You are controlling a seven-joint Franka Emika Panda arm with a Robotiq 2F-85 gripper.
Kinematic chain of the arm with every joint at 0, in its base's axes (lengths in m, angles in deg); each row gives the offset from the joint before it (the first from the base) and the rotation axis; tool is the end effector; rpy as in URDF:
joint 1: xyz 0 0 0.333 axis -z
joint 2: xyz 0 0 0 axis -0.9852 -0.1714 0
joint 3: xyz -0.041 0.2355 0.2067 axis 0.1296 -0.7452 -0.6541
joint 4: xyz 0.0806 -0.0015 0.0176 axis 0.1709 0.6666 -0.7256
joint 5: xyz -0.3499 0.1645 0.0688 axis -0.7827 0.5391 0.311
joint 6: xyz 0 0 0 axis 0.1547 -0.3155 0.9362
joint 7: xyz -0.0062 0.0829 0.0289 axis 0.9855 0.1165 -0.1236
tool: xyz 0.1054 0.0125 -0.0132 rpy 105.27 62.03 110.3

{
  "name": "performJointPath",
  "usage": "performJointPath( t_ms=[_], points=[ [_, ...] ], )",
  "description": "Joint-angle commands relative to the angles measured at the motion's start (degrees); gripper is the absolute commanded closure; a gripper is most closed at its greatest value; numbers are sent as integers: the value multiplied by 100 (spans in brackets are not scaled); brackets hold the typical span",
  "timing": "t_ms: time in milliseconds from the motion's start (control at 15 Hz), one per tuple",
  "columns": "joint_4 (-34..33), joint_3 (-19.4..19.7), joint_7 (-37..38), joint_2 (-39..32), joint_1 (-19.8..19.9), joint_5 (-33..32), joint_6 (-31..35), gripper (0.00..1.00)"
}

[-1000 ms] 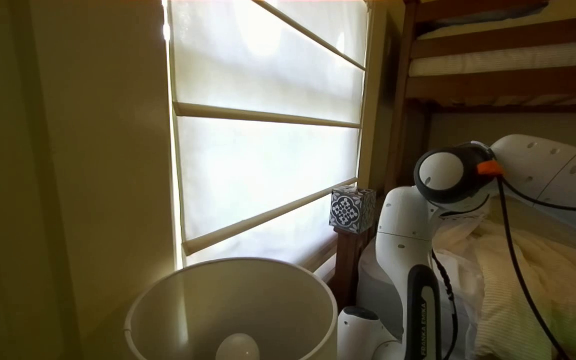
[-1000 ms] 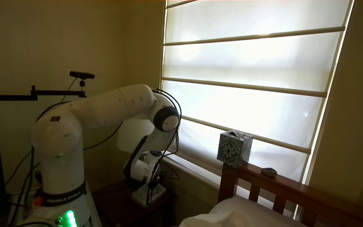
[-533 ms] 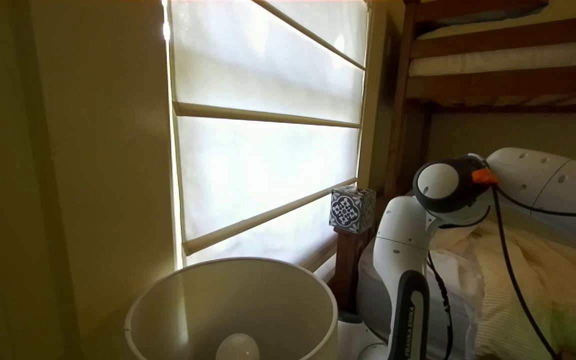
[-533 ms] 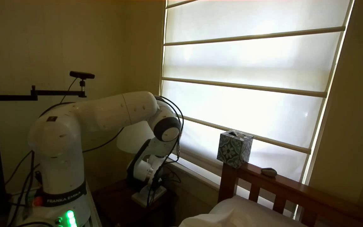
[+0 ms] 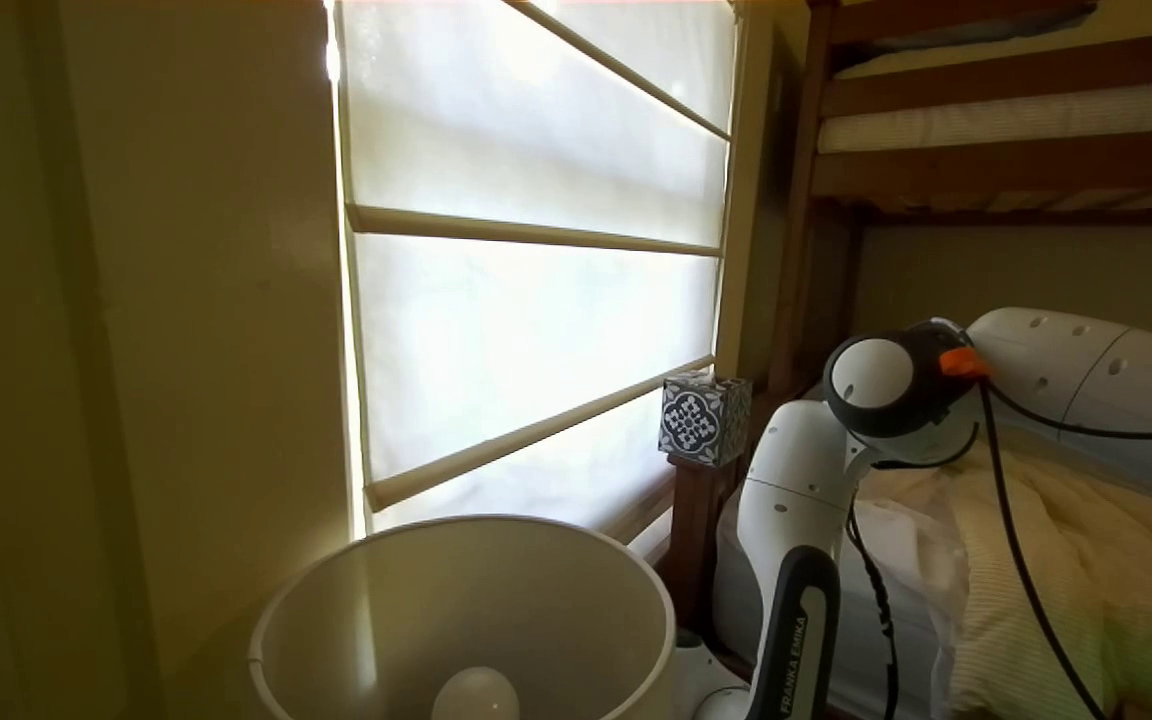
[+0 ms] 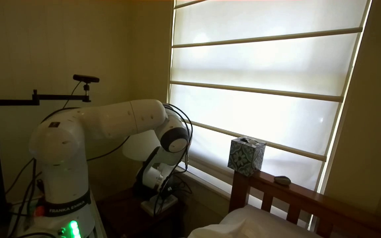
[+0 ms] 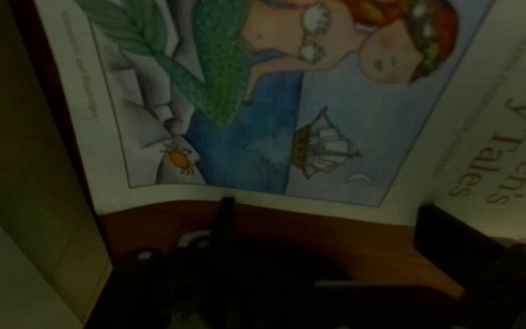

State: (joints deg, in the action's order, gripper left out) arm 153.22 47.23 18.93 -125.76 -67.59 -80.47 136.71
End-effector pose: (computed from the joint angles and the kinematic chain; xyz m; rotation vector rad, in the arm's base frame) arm 0.4611 0.2274 -0.0889 -1.6513 -2.2927 -0.4724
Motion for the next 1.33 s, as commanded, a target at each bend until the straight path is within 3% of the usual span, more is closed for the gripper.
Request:
performJointPath(
  t_ms=[0, 467, 733, 867, 1000, 1267],
  points=[
    [-127, 314, 321, 51, -235, 527, 205, 0],
    [-35, 610, 954, 134, -434, 936, 679, 0],
    [87, 184, 648, 62, -2, 766, -18, 0],
    [158, -85, 130, 31, 246, 736, -581, 0],
    [205, -217, -416, 50, 334, 925, -1129, 0],
    [138, -133, -1179, 177, 143, 1362, -1904, 0]
  ],
)
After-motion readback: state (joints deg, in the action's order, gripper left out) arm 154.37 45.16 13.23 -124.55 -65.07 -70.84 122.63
